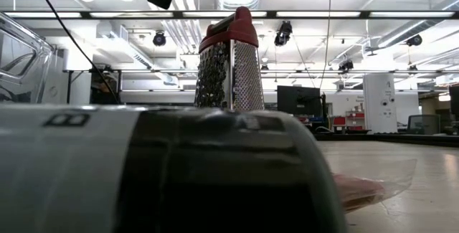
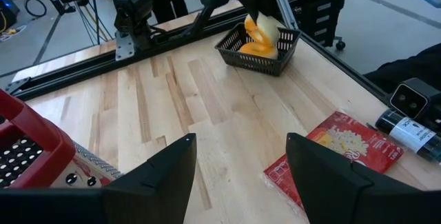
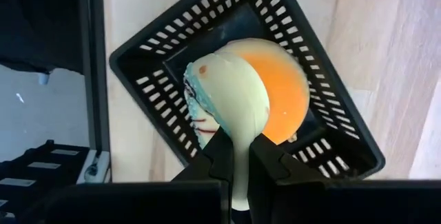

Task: Pick & Place Food Item
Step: Put the bottom orange donut into the black bin

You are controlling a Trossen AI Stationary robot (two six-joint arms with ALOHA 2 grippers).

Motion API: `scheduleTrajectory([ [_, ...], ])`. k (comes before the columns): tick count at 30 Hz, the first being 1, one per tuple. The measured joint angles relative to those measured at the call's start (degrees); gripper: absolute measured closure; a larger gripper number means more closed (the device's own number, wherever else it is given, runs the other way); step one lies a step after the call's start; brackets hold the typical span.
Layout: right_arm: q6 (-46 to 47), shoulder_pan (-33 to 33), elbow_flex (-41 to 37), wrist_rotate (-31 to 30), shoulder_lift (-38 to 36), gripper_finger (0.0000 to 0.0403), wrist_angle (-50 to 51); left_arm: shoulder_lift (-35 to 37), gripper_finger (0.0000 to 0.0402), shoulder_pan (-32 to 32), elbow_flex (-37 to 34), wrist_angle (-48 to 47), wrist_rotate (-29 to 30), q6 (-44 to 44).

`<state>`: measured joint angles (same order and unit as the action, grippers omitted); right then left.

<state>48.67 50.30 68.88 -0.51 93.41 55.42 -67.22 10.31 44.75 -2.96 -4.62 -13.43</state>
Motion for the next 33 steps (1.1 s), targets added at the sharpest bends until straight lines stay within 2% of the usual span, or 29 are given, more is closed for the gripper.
scheduleTrajectory([
  [8, -0.9, -1.3, -2.7, 1.0, 0.0, 0.0392, -0.5, 0.0, 0.0174, 0.0, 0.0, 0.0, 0.0, 0.4],
  [18, -0.8, -1.6, -2.8, 0.2, 0.0, 0.0355, -0.3, 0.1, 0.0174, 0.0, 0.0, 0.0, 0.0, 0.4],
  [33, 1.2, -2.4, -2.7, -1.0, 0.0, 0.0249, 4.4, 0.1, 0.0174, 0.0, 0.0, 0.0, 0.0, 0.4],
])
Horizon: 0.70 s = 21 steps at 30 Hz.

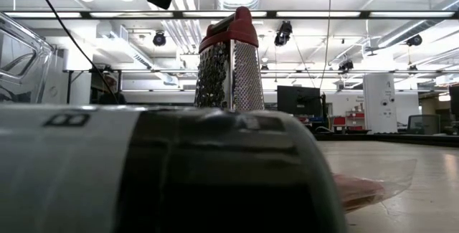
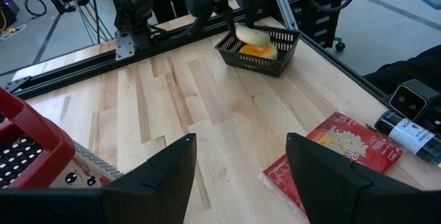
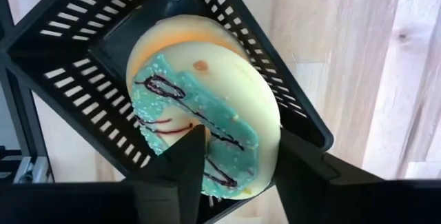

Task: Pick & Place Food Item
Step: Put the bottom orange donut into the black bin, then put the orange donut into the black bin

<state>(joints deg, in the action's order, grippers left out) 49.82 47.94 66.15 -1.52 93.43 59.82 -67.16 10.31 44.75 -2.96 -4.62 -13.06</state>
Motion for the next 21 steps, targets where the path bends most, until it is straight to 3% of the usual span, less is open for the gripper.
scheduleTrajectory([
  [12, 0.2, 0.0, 0.0, -0.4, 0.0, 0.0184, 0.0, 0.0, 0.0174, 0.0, 0.0, 0.0, 0.0, 0.0],
  [21, 0.2, 0.0, 2.9, -7.3, 0.0, 0.0177, 5.4, 0.0, 0.0174, 0.0, 0.0, 0.0, 0.0, -0.1],
])
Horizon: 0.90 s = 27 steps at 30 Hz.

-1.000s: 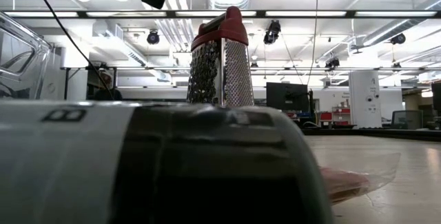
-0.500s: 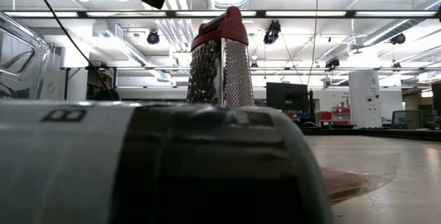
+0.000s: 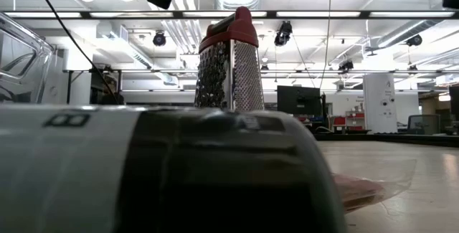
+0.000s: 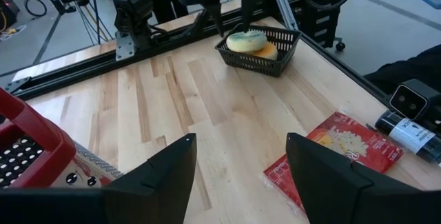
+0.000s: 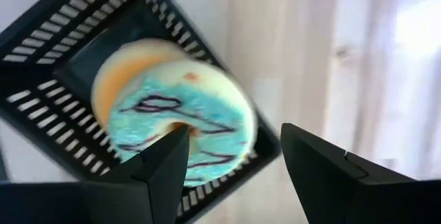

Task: Pick & Place Food Item
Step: Put the orange donut into the black bin

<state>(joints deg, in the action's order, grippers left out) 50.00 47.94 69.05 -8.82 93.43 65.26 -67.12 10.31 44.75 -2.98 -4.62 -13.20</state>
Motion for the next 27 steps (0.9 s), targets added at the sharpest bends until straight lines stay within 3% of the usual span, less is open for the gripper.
scheduleTrajectory([
  [7, -1.7, 0.0, 3.4, -9.7, 0.0, 0.0177, 4.1, 1.3, 0.0174, 0.0, 0.0, 0.0, 2.0, -0.7],
  [15, -8.8, 0.2, 5.0, -28.0, -0.3, 0.0177, 2.8, 4.8, 0.0174, 0.0, 0.0, -2.9, 6.4, -1.2],
  [21, -21.7, 0.2, 4.6, -36.4, -3.7, 0.0177, -8.9, 10.1, 0.0174, 0.0, -0.1, -8.1, 9.4, 0.0],
  [27, -37.6, 0.2, 0.1, -35.4, -10.8, 0.0177, -27.3, 17.7, 0.0174, 0.0, -4.5, -9.1, 12.8, 1.5],
])
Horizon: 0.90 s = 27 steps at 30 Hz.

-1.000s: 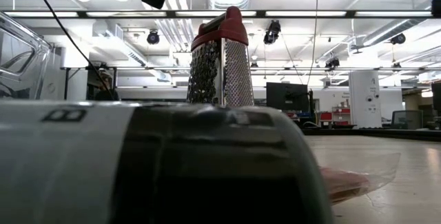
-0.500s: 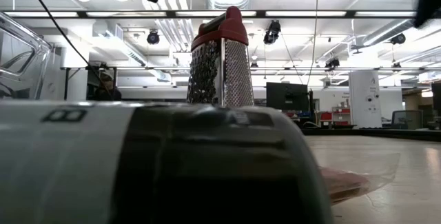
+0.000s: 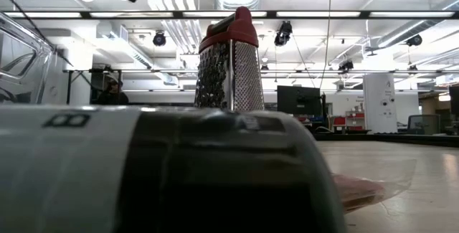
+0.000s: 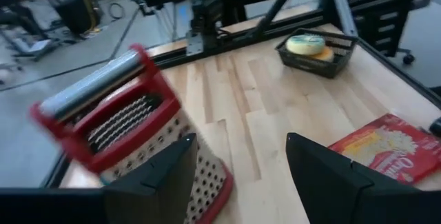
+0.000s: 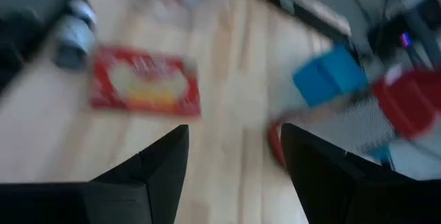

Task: Pick & Place Food Item
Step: Put the orange donut into the black bin

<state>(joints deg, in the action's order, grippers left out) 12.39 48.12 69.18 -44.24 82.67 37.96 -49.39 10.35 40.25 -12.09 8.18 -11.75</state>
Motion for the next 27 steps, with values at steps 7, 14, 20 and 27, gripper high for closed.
scheduleTrajectory([
  [7, -11.8, -0.2, -14.5, 10.7, -14.8, 0.0177, -23.9, 11.0, 0.0174, 0.0, -9.5, 5.5, 1.8, 3.1],
  [14, -17.2, -0.6, -30.7, 13.3, -31.8, 0.0177, -40.0, 18.9, 0.0174, 0.0, -16.9, 12.3, 2.0, 3.3],
  [20, -24.3, -2.6, -42.5, 13.2, -42.0, 0.0177, -54.4, 20.4, 0.0174, 0.0, -18.3, 12.5, 2.1, 4.4],
  [27, -30.0, -6.7, -52.9, 13.3, -47.1, 0.0177, -68.5, 20.3, 0.0174, 0.0, -20.8, 12.6, 2.5, 4.8],
])
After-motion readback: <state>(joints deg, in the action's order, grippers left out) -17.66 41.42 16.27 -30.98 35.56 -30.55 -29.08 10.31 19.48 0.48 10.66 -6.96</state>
